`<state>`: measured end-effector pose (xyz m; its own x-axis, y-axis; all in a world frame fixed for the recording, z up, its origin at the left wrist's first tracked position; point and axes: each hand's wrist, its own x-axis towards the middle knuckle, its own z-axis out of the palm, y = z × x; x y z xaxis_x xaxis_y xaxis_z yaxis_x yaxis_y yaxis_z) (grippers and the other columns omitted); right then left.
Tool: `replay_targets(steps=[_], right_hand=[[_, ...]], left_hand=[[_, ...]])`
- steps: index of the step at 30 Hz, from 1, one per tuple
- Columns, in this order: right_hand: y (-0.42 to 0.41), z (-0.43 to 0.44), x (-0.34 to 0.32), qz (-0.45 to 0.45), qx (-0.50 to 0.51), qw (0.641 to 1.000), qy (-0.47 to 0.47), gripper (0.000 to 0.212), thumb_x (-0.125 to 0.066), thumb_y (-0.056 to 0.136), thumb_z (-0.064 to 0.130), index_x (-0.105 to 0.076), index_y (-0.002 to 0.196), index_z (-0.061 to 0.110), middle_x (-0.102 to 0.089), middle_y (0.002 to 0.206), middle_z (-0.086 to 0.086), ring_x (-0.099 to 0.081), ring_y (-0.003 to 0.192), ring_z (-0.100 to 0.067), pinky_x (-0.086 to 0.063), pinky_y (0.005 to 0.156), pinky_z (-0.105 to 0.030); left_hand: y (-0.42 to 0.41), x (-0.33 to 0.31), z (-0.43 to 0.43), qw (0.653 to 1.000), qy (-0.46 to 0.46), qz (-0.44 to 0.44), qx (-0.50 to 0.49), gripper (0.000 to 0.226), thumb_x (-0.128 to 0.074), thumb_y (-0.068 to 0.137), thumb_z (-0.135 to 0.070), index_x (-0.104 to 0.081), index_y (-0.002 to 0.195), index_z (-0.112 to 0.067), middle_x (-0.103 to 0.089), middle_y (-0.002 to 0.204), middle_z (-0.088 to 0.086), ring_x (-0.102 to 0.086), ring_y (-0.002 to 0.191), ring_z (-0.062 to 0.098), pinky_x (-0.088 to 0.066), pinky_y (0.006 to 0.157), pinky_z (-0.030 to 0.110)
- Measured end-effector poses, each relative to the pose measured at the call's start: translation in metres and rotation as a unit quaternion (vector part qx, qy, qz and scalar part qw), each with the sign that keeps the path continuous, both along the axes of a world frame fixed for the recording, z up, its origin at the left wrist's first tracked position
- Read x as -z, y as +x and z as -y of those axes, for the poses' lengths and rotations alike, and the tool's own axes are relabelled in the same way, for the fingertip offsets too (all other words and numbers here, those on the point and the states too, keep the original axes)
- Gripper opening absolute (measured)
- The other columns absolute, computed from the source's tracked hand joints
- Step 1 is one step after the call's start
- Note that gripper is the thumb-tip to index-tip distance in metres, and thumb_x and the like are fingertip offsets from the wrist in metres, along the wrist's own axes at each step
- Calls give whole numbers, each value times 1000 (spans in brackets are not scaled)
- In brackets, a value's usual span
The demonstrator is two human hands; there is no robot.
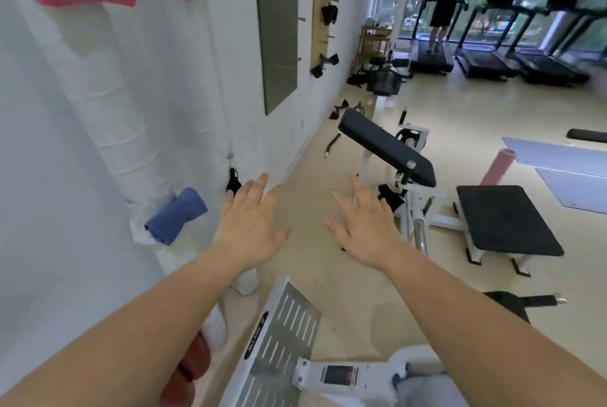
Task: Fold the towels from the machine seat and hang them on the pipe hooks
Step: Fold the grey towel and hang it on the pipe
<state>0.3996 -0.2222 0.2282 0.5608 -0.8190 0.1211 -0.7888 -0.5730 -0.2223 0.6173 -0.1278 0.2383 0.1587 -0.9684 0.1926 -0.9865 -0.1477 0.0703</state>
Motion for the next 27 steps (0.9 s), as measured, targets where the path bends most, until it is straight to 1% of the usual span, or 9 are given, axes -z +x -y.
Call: replay_targets(steps=[2, 5, 8, 11, 14, 16, 20, 23, 27], right_hand=[[-49, -2, 21, -7, 36, 999, 12, 62, -38, 99, 61, -21, 155, 40, 4, 169, -5, -11, 153, -31, -15, 122, -54], [-125, -2, 53, -17, 83, 995, 48, 62, -38, 99, 61, -18, 155, 41, 5, 169, -4, -8, 154, -29, -15, 123, -55], [-204, -2, 87, -36, 128, 988, 84, 64, -34, 99, 63, -17, 156, 40, 5, 169, -4, -8, 155, -29, -16, 123, -55], [-279, -4, 119, -40, 165, 977, 129, 63, -39, 99, 60, -21, 155, 39, 3, 169, -4, -10, 154, -31, -18, 122, -56], [-337, -8, 150, -41, 192, 965, 174, 63, -44, 98, 58, -23, 155, 40, 3, 169, -4, -11, 154, -32, -17, 123, -56], [-374, -10, 173, -35, 210, 955, 205, 63, -45, 98, 57, -23, 155, 41, 4, 169, -3, -9, 154, -31, -17, 123, -55], [-425, -23, 217, -32, 232, 938, 256, 58, -42, 100, 52, -24, 154, 41, 2, 169, -4, -11, 154, -32, -19, 122, -53], [-441, -34, 247, -39, 251, 925, 284, 59, -35, 101, 55, -18, 155, 39, 0, 169, -6, -10, 154, -33, -19, 121, -54], [-446, -48, 293, -32, 314, 899, 305, 63, -23, 100, 64, -17, 156, 36, -3, 169, -7, -11, 153, -34, -19, 121, -56]], left_hand=[[-38, 22, 8, 999, 22, -19, 21, 81, -48, 90, -61, -24, 158, -25, -17, 167, 11, -20, 151, 34, -22, 121, 51], [-103, 57, 23, 995, 71, -47, 47, 81, -47, 88, -62, -27, 157, -24, -23, 165, 13, -27, 148, 34, -23, 119, 49], [-176, 93, 41, 986, 138, -77, 62, 84, -43, 83, -64, -26, 157, -28, -21, 165, 11, -27, 147, 34, -23, 120, 48], [-247, 126, 54, 975, 189, -86, 79, 78, -51, 90, -61, -23, 157, -31, -13, 168, 6, -19, 150, 30, -19, 122, 47], [-308, 150, 61, 967, 223, -83, 94, 75, -52, 93, -60, -22, 157, -33, -13, 169, 2, -20, 151, 29, -21, 123, 47], [-346, 168, 63, 957, 254, -101, 101, 74, -52, 94, -57, -23, 157, -33, -14, 169, 1, -19, 151, 28, -20, 123, 47], [-402, 199, 58, 938, 302, -130, 111, 70, -52, 97, -53, -24, 157, -32, -17, 168, -1, -21, 152, 25, -21, 124, 43], [-427, 220, 57, 922, 344, -129, 120, 69, -52, 96, -55, -26, 156, -33, -22, 166, -2, -26, 150, 24, -24, 122, 41], [-447, 240, 65, 903, 384, -131, 143, 65, -56, 95, -51, -33, 152, -30, -41, 156, -2, -43, 137, 22, -36, 114, 37]])
